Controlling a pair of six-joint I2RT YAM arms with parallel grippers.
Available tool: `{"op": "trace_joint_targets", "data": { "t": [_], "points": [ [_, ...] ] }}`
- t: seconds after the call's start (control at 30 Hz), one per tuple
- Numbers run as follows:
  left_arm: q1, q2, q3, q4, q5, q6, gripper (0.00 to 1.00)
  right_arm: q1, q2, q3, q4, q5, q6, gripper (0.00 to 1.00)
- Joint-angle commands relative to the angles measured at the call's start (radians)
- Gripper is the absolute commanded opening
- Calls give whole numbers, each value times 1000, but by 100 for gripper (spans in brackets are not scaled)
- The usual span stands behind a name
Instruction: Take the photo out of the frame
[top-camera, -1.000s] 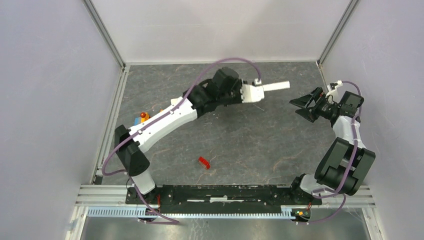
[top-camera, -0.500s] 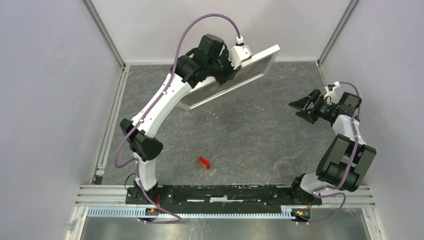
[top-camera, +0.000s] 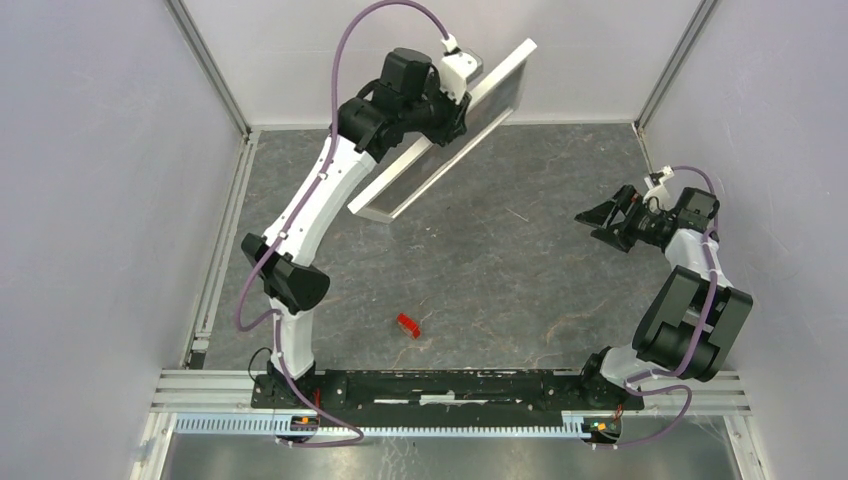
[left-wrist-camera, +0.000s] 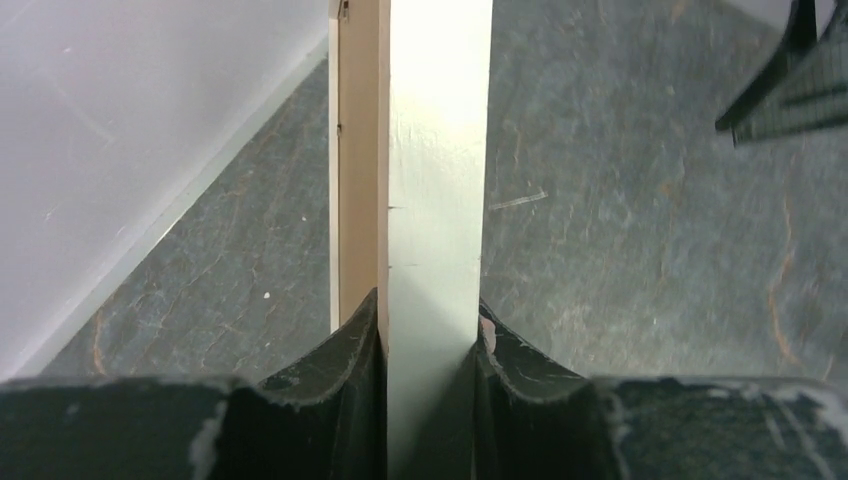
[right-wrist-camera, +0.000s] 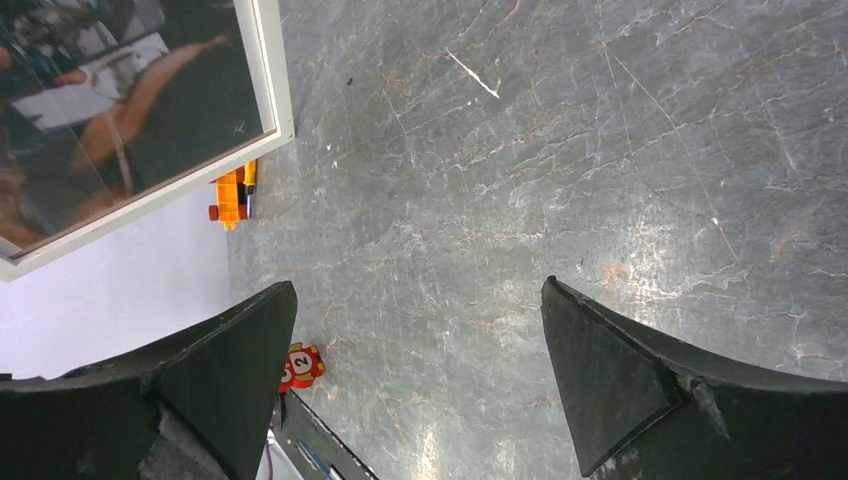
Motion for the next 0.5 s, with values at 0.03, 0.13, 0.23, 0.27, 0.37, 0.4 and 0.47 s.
{"op": "trace_joint_targets", "data": {
  "t": [0.03, 0.13, 0.23, 0.27, 0.37, 0.4, 0.47],
  "points": [
    [44, -40, -46, 288, 42, -415, 2, 5, -27, -16, -6, 18, -28, 98],
    [101, -20, -53, 333, 55, -541, 2, 9, -29, -9, -34, 25, -49, 98],
    [140, -29, -90, 377, 75, -627, 2, 11, -33, -8, -61, 30, -70, 98],
    [152, -32, -95, 390, 88, -653, 2, 11, -33, -8, -70, 34, -77, 98],
    [179, -49, -98, 424, 131, -726, 2, 14, -41, -15, -88, 42, -87, 98],
    [189, -56, -104, 428, 132, -749, 2, 17, -46, -20, -89, 44, -85, 98],
    [213, -78, -159, 448, 135, -837, 2, 22, -48, -26, -89, 49, -82, 98]
  ]
}}
